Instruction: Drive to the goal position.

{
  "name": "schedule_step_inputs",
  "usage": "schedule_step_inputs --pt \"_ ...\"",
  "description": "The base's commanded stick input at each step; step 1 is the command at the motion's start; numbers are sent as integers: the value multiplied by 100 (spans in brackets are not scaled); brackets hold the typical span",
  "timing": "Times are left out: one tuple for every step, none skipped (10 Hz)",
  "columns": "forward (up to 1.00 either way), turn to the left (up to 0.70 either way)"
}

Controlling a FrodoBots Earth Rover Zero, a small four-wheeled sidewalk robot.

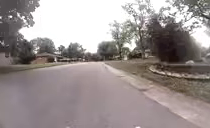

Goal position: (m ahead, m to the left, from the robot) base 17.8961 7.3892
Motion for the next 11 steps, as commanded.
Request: schedule_step_inputs --pt "70 0" --pt "70 0" --pt "70 0" --pt "70 0" --pt "70 0" --pt "70 0" --pt "70 0" --pt "70 0" --pt "70 0" --pt "70 0" --pt "70 0"
